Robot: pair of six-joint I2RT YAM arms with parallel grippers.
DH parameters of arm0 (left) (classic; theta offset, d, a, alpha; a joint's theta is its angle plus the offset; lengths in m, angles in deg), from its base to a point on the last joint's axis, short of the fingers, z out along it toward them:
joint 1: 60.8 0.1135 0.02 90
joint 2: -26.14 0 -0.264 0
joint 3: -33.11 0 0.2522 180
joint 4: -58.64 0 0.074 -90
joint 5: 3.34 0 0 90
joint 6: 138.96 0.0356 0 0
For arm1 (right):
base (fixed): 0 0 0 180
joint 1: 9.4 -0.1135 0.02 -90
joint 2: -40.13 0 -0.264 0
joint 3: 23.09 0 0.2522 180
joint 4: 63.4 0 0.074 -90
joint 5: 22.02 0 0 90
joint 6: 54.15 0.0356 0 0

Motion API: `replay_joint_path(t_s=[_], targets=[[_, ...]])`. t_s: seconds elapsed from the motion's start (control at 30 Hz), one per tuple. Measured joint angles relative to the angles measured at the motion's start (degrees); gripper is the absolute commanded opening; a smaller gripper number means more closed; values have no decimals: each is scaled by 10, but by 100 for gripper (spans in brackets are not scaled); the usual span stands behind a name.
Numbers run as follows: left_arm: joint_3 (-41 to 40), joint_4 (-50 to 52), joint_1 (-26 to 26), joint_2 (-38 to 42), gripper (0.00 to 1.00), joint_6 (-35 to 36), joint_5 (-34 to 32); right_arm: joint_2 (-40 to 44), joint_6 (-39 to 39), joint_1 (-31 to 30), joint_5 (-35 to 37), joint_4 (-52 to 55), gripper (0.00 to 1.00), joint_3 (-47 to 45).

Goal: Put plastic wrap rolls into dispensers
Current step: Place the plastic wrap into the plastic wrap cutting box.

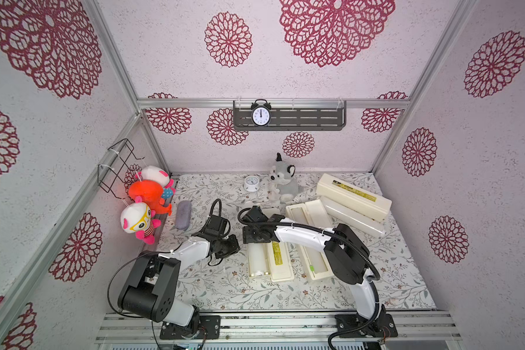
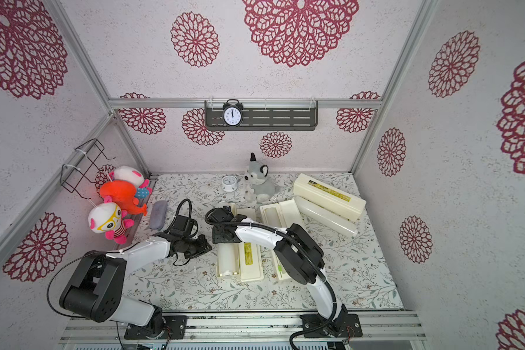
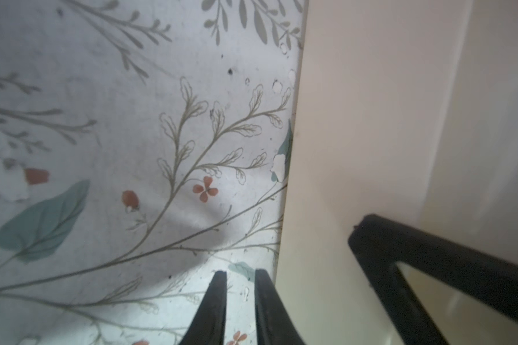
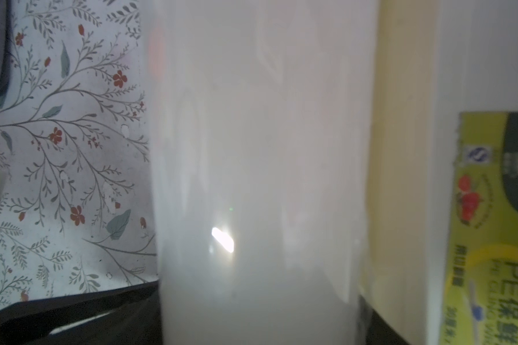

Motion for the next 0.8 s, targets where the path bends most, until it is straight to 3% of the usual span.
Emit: replay_joint_path(t_s=[0.07,0.47,0.8], targets=[[3,3,0,0,23,0,0,7,-3,0,4,4,81,-2],[19,16,0,1,24,1,3,112,-35,6,31,-7,86,-28],[57,19,4,13,24,7,9,172,-82,55,81,17,87,-100]])
